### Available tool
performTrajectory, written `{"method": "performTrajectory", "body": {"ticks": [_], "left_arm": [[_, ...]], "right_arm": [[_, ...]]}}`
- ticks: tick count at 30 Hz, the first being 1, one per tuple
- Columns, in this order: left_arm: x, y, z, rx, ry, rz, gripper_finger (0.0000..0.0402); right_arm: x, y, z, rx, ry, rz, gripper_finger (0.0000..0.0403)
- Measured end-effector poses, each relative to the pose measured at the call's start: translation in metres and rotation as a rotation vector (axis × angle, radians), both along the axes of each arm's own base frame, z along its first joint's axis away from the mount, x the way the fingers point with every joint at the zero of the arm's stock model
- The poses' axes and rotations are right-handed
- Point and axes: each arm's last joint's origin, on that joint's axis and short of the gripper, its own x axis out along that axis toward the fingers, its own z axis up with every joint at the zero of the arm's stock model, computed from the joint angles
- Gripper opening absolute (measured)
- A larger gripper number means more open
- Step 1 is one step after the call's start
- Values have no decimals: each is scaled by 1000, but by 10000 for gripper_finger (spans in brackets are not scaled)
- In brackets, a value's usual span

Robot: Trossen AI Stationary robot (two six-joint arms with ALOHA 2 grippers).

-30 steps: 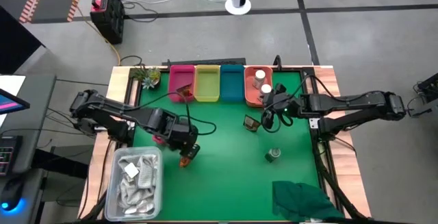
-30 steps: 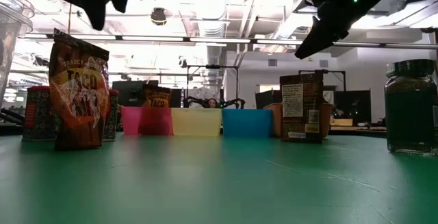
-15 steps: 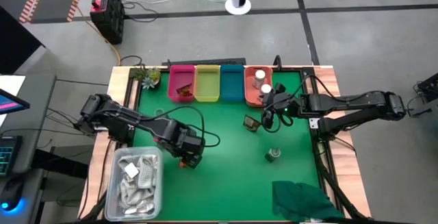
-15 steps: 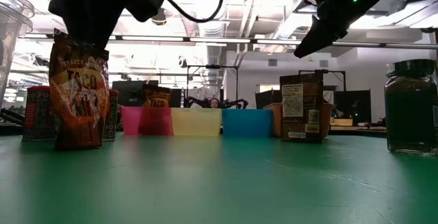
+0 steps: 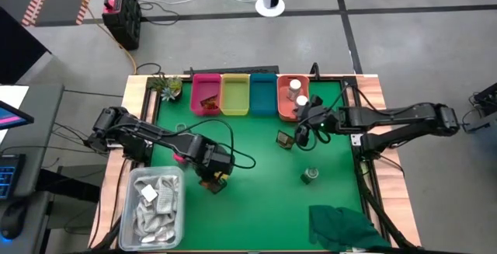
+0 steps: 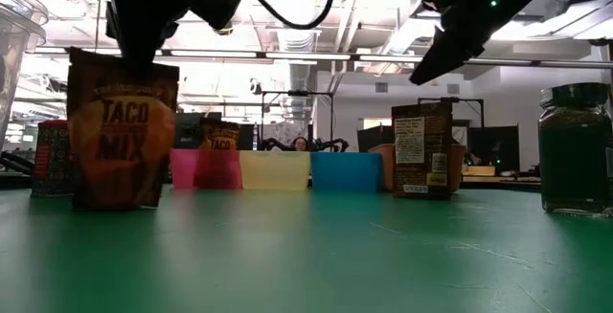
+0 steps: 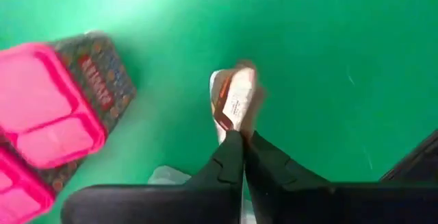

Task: Sort spices by type
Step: Put the orange seasoning pack into the pink bin

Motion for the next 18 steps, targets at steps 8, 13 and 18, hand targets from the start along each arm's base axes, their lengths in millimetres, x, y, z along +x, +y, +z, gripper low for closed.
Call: {"method": "performTrajectory", "body": {"ticks": [8,13,18], "left_arm": [[12,24,15,57,-110,-90,1],[23,53,53,249,-229,-168,1],[21,93,92,404,-264,-201,0]], "right_arm": [[7,0,-9,6,39,-3,295],[8,0,-12,17,54,-8,295],[9,4,-13,21,65,7,295]]}}
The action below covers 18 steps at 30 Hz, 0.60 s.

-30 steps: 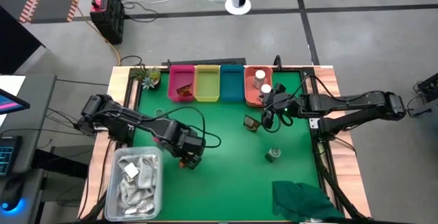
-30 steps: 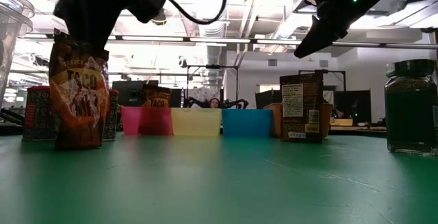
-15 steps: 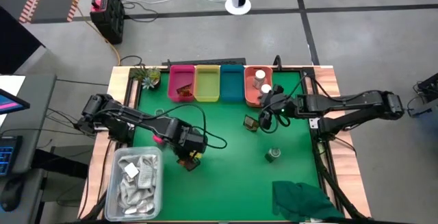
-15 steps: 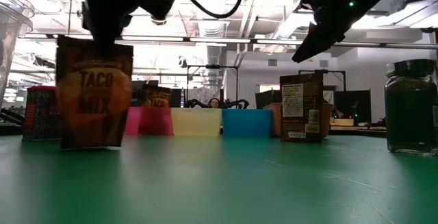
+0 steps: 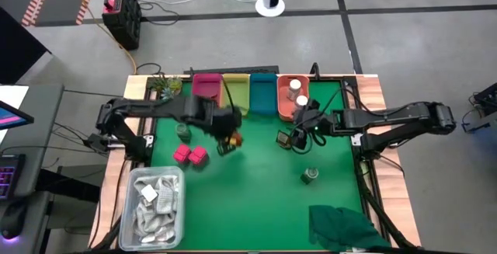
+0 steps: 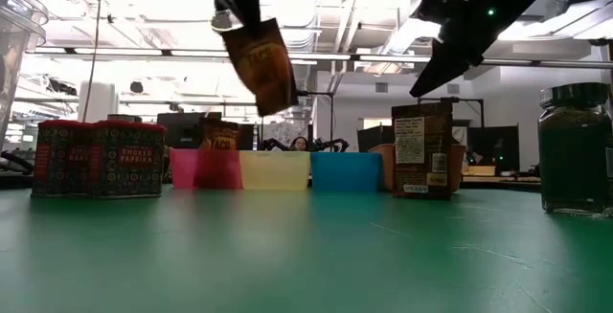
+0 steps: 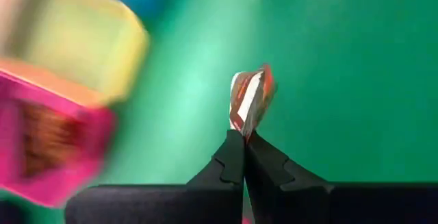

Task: Sort spices by type
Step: Put the orange seasoning pack into the pink bin

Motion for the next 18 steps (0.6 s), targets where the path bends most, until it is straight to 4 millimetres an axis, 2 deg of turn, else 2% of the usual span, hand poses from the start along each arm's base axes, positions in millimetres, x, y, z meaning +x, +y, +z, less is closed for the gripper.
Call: {"method": "performTrajectory", "body": {"ticks": [7,13,18], "left_arm": [[-10,66,27,170,5,-89,0],[-30,124,28,203,53,22,0],[-45,160,30,238,57,86,0]], "right_arm": [[1,4,1,10,-23,9,295],[2,5,1,28,-37,-8,295],[2,5,2,29,-46,-9,295]]}}
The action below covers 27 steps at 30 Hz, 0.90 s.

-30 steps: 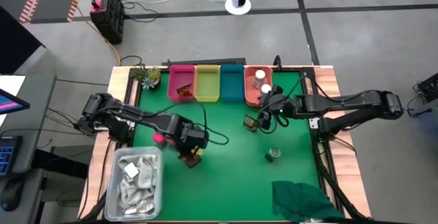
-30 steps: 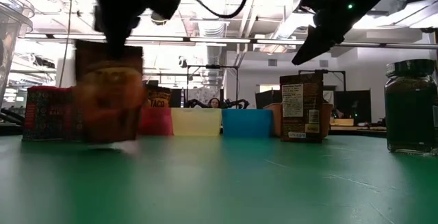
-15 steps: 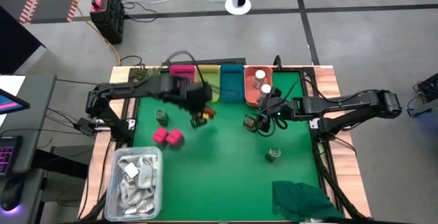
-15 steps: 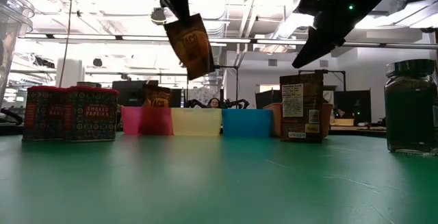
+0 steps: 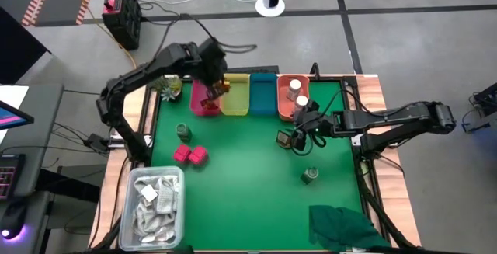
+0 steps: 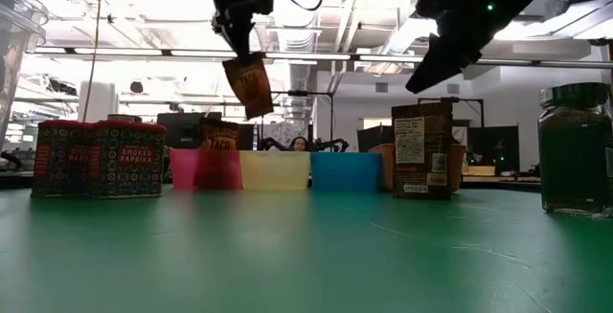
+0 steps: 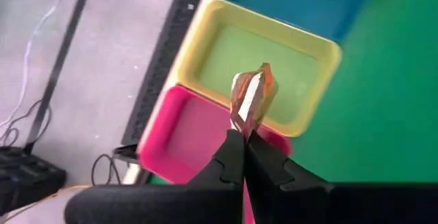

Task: Sort spices by type
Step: Put the orange seasoning pack into the pink bin

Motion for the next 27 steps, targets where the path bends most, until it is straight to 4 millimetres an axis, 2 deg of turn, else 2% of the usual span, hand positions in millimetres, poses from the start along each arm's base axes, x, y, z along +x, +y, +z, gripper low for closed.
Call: {"method": "performTrajectory", "body": {"ticks": [6,13,27], "left_arm": [[-18,30,-6,7,45,46,0],[-29,51,-40,-35,102,96,0],[-31,52,-100,-114,197,40,0]], "right_arm": [[1,0,1,1,-14,-1,295],[1,1,1,4,-21,2,295],[2,9,1,17,-31,22,295]]}}
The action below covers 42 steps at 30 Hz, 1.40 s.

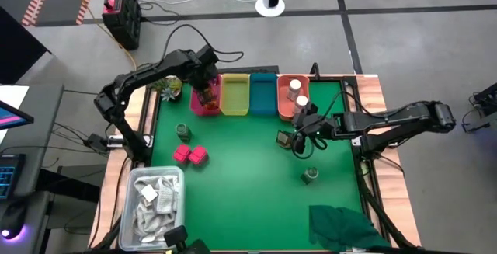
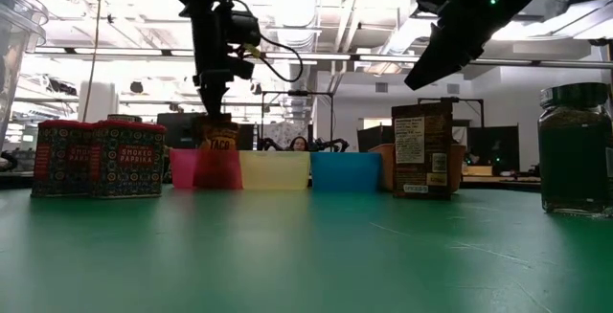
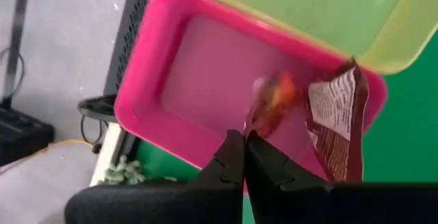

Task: Sort spices by type
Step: Put the orange seasoning pack into the pink bin

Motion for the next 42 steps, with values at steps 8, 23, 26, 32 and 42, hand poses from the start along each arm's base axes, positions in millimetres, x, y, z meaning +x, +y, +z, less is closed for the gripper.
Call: {"method": "performTrajectory", "body": {"ticks": [8,23,26,32,42], "left_arm": [[0,0,-7,3,0,-7,0],[11,-6,-6,12,-46,-67,28],[11,-10,-14,-16,-37,-103,49],[11,-9,-12,43,4,-81,86],[26,-11,45,178,-117,-120,102]], "right_arm": [[0,0,0,0,0,0,295],[0,2,0,0,1,7,295],[0,1,0,0,1,6,295],[0,1,0,-1,1,6,295],[0,1,0,6,2,0,295]]}}
